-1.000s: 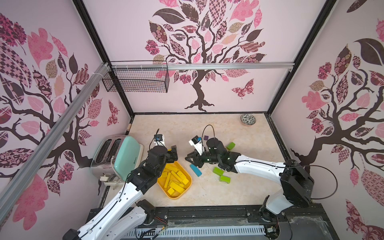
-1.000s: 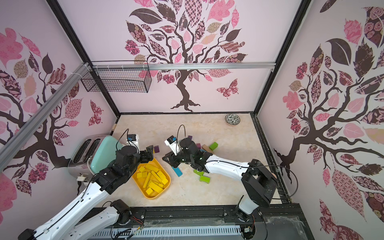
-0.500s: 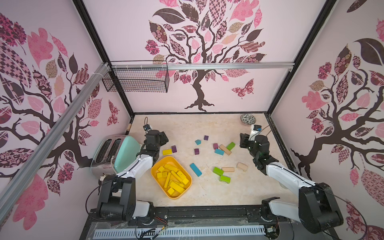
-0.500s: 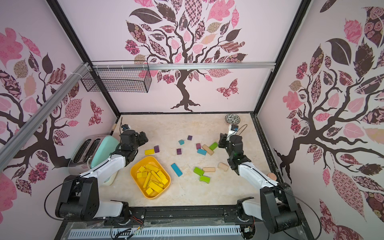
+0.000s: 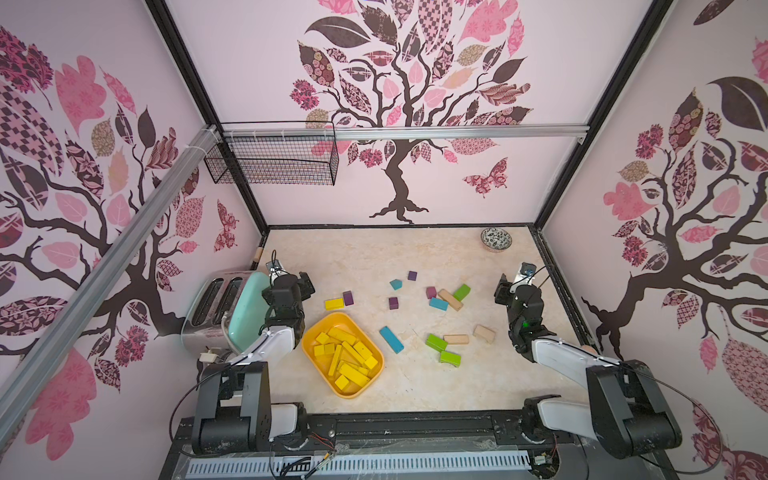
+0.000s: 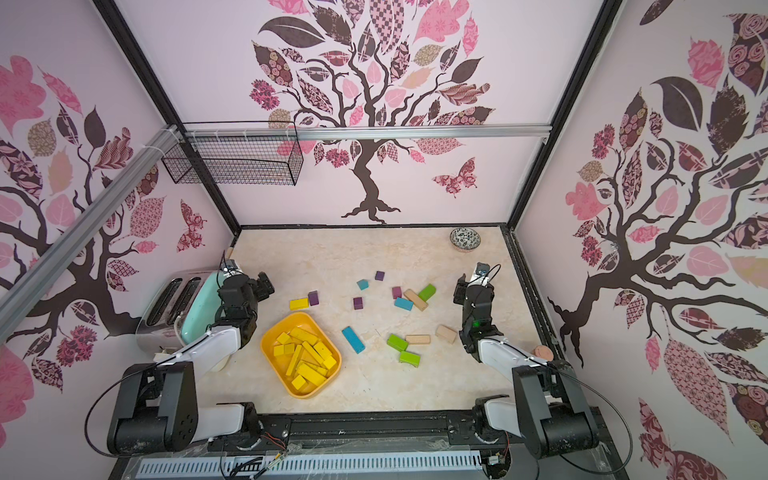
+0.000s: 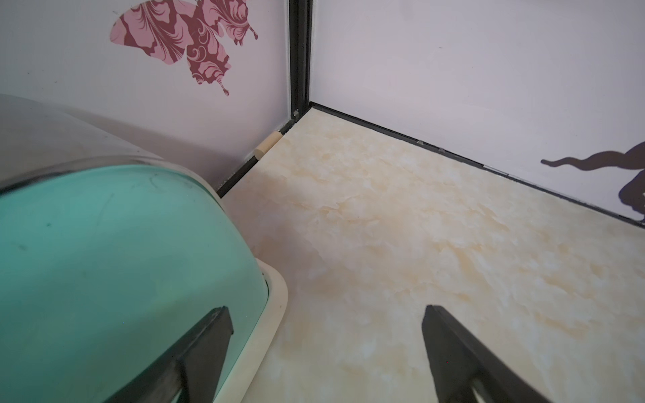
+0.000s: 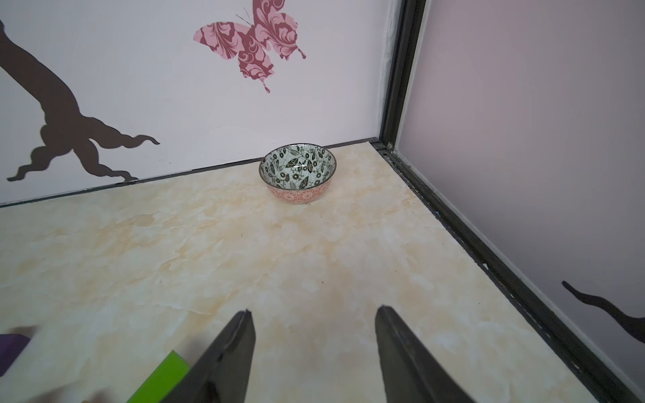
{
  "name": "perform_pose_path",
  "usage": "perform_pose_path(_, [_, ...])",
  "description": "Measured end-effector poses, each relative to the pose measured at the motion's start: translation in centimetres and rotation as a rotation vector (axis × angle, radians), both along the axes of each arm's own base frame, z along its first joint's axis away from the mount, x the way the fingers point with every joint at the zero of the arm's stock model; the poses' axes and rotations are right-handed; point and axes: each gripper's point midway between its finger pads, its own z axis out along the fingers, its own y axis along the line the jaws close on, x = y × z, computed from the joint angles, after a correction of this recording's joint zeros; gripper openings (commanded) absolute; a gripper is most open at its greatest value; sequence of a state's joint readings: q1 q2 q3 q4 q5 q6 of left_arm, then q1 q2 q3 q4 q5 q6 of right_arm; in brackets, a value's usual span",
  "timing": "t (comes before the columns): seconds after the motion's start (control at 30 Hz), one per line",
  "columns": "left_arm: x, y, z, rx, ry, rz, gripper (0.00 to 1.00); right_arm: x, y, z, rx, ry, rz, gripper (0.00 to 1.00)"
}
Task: Pick out the yellow building blocks
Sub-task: Reset both arms
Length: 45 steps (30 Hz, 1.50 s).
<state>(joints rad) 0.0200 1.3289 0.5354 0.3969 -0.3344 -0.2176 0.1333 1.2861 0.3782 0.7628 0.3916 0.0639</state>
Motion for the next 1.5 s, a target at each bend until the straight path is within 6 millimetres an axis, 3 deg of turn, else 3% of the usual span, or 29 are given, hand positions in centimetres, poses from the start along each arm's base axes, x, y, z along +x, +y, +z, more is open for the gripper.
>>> perform_pose_path(0.2, [0.5, -1.7, -2.0, 0.041, 0.032, -0.133, 0.92, -1.2, -0.9, -3.6, 0.0, 0.047, -0.01, 0.59])
perform_pose_path(0.37, [1.4, -3.5, -2.5, 0.037, 0.01, -0.266, 0.91, -1.6, -0.5, -4.3, 0.007, 0.02, 0.025, 0.59])
perform_pose_path(0.53, [0.9, -3.0, -4.5, -0.016, 0.008, -0.318, 0.91, -1.6, 0.5, -5.1, 0.01, -0.015, 0.089, 0.58])
perform_pose_path(0.63, [0.7, -3.0, -4.5, -0.028, -0.009, -0.339, 0.91, -1.5, 1.2, -5.9, 0.001, -0.012, 0.133, 0.61])
perform_pose_path(0.77, [0.8, -3.9, -3.7, -0.029, -0.054, -0.389, 0.93, -1.5, 1.0, -5.3, 0.003, -0.034, 0.119, 0.79])
perform_pose_path(0.83, [0.9, -4.0, -3.5, -0.027, -0.064, -0.398, 0.94, -0.8, 0.5, -5.0, 0.013, -0.034, 0.083, 0.97])
perform_pose_path(0.87, [1.0, -4.1, -3.6, -0.025, -0.062, -0.401, 0.95, -0.3, 0.3, -4.7, 0.015, -0.042, 0.068, 0.99])
perform_pose_path(0.97, [1.5, -4.7, -3.9, -0.01, -0.037, -0.413, 0.97, 0.3, -0.1, -3.9, 0.019, -0.061, 0.041, 0.99])
perform_pose_path(1.1, [2.1, -5.6, -3.9, 0.006, -0.022, -0.433, 0.97, 0.2, -0.4, -4.3, 0.019, -0.042, 0.022, 0.99])
perform_pose_path(1.5, [2.0, -5.3, -4.3, 0.02, 0.004, -0.416, 0.97, 0.2, -0.6, -4.4, 0.019, -0.036, 0.011, 0.99])
